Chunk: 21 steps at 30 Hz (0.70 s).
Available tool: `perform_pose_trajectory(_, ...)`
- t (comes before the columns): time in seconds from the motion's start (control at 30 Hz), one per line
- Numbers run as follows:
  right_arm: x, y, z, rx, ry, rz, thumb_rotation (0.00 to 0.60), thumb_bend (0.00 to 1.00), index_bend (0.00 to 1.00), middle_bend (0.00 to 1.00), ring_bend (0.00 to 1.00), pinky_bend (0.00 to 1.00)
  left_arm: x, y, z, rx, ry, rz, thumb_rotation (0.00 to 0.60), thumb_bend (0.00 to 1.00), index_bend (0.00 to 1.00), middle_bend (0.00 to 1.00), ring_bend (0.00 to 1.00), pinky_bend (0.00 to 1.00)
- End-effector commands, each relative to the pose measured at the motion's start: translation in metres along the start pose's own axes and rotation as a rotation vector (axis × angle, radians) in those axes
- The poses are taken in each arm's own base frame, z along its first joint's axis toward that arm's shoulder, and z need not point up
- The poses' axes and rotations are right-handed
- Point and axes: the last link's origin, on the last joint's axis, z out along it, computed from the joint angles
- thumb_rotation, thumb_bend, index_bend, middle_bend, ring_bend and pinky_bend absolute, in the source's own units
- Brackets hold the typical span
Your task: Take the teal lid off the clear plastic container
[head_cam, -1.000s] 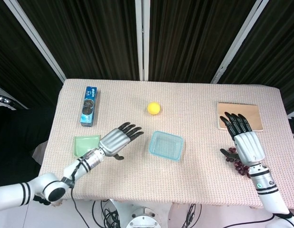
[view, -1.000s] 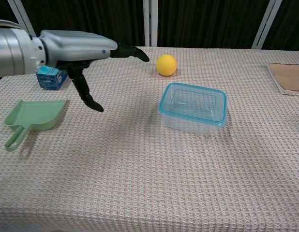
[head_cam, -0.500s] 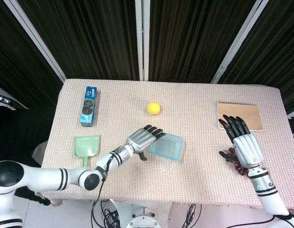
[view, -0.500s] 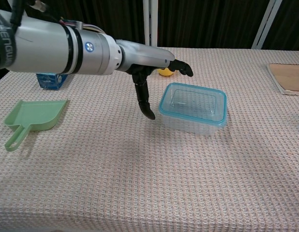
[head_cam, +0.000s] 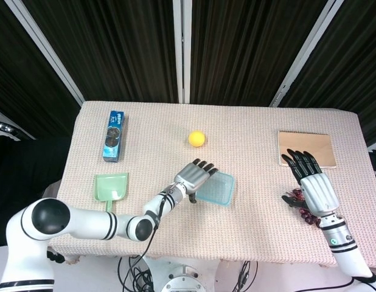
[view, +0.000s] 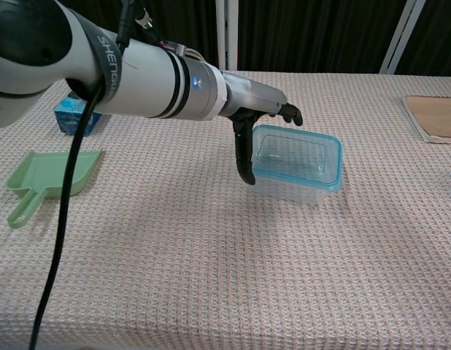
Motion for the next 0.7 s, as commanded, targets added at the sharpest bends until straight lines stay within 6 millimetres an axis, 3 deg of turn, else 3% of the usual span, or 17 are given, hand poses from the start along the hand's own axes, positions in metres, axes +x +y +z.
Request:
perform_pose_trajectory(0.03,-0.0002,0.0004,-0.0005,0.001,-0.001,0.0,0.6,0.0,0.0,0.0,0.0,0.0,0.0011,0.0009,0.0039,0.021,-0.003,0.005,0.6,0.0,0.0,0.0,0.0,0.04)
perform_pose_trajectory(0.7,-0.0029,0.002,-0.0026,-0.002,-0.011,-0.002,0.6,0.0,0.0,0.0,0.0,0.0,0.0024,0.0068,0.0099,0.035,-0.042,-0.03,0.6,0.0,0.0,0.0,0.0,0.07)
